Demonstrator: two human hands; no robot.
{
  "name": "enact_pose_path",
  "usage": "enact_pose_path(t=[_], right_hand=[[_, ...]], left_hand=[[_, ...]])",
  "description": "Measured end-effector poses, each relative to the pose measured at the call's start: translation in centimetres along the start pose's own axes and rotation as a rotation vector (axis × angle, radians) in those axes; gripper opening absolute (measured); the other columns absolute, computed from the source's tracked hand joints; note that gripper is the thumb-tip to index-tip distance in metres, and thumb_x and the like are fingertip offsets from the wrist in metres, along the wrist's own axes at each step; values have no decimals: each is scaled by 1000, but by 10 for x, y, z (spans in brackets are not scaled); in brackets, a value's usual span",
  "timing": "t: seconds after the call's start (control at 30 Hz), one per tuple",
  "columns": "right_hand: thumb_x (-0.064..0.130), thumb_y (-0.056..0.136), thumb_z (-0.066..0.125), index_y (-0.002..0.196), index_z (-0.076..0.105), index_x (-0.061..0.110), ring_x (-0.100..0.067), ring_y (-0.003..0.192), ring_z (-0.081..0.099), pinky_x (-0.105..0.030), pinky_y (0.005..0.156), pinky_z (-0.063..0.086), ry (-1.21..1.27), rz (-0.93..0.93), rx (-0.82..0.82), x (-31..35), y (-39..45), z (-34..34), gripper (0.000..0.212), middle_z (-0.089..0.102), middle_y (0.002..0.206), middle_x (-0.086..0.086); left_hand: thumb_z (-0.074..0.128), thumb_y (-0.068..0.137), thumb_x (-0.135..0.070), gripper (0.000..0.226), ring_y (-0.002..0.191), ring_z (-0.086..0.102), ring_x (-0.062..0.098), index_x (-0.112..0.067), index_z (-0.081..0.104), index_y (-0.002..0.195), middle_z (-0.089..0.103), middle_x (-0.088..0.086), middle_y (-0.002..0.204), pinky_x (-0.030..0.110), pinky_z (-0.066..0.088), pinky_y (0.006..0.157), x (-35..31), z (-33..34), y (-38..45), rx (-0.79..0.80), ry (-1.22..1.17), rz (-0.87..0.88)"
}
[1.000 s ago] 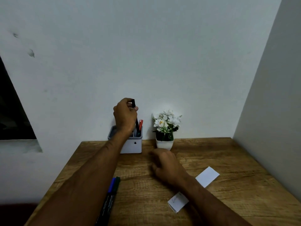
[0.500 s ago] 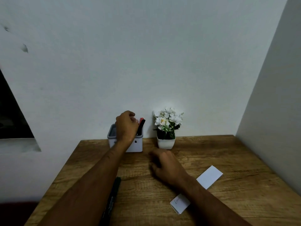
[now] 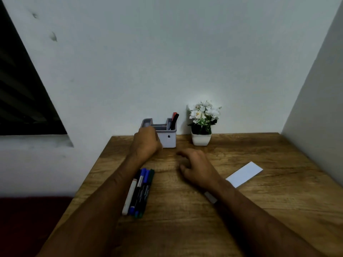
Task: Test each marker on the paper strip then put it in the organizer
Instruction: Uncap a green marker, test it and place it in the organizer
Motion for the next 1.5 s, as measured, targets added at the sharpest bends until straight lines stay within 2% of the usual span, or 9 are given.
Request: enact_pose_path(t=[0.13, 0.33, 0.6, 0.77, 0.87, 1.03, 1.2, 1.33, 1.5], right_hand=[[17, 92, 64, 136, 63, 16, -16, 125, 59, -33, 106, 50, 12, -18, -28, 10, -9, -1, 43, 67, 133, -1], [17, 95, 65, 139, 61, 16, -14, 129, 56, -37, 109, 49, 27, -6, -24, 18, -24, -3, 44, 65, 137, 0], [15, 95, 67, 137, 63, 15, -12, 123, 60, -31, 105, 51, 59, 38, -38, 25, -33, -11, 43, 67, 133, 0], [16, 93, 72, 123, 73, 17, -7, 102, 69, -28, 93, 58, 173, 124, -129, 20, -32, -15, 30, 76, 114, 3], [24, 92, 74, 97, 80, 19, -9, 76, 73, -33, 75, 62, 268, 213, -136, 17, -31, -18, 9, 78, 84, 3], [30, 95, 72, 76, 78, 10, -21, 61, 74, -37, 62, 63, 471, 346, -29, 17, -32, -21, 28, 76, 69, -7], [18, 95, 73, 90, 78, -3, -30, 71, 75, -34, 61, 60, 553, 410, -68, 13, -32, -28, 23, 78, 79, -15], [19, 92, 76, 83, 79, 3, -21, 64, 72, -35, 62, 59, 487, 416, -113, 5, -32, -31, 19, 76, 72, -9], [13, 98, 66, 71, 76, 6, -14, 52, 63, -30, 60, 55, 542, 484, -53, 9, -30, -40, 30, 71, 60, -3]], left_hand=[[89, 69, -31, 39, 92, 68, 23, -7, 73, 97, 71, 11, 100, 28, 52, 68, 10, 9, -25, 156, 193, -8], [93, 61, -33, 46, 98, 67, 27, -14, 70, 94, 69, 10, 104, 32, 58, 75, 8, 17, -46, 180, 268, -31], [72, 81, -15, 15, 96, 66, 25, -11, 70, 96, 69, 9, 101, 31, 55, 76, -4, 20, -59, 103, 280, 41], [85, 75, -17, 13, 90, 70, 15, -18, 79, 86, 76, 0, 91, 33, 59, 85, -11, 17, -49, 278, -38, -26], [79, 80, -4, 10, 86, 73, 19, -9, 79, 89, 76, 11, 92, 33, 62, 80, -21, 12, -51, 340, -435, -101], [63, 88, 13, 17, 83, 67, 21, 2, 73, 95, 69, 13, 89, 23, 61, 59, -42, 9, -55, 294, -983, -234], [60, 92, 7, 14, 79, 67, 19, -4, 69, 87, 68, 11, 86, 30, 59, 63, -56, 21, -54, 280, -1150, -335], [60, 96, -7, 12, 68, 68, 17, -2, 68, 89, 71, 9, 80, 27, 56, 50, -65, 30, -62, 369, -1174, -395], [52, 99, -1, 24, 68, 62, 19, -3, 63, 77, 66, 3, 51, 32, 53, 61, -71, 50, -56, 339, -1387, -552]])
Point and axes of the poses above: each hand's wrist, its own y-axis towards the middle knuckle, its own z-axis out of the palm, x = y × z, the point moved 2 cm from there along y, towards the middle knuckle
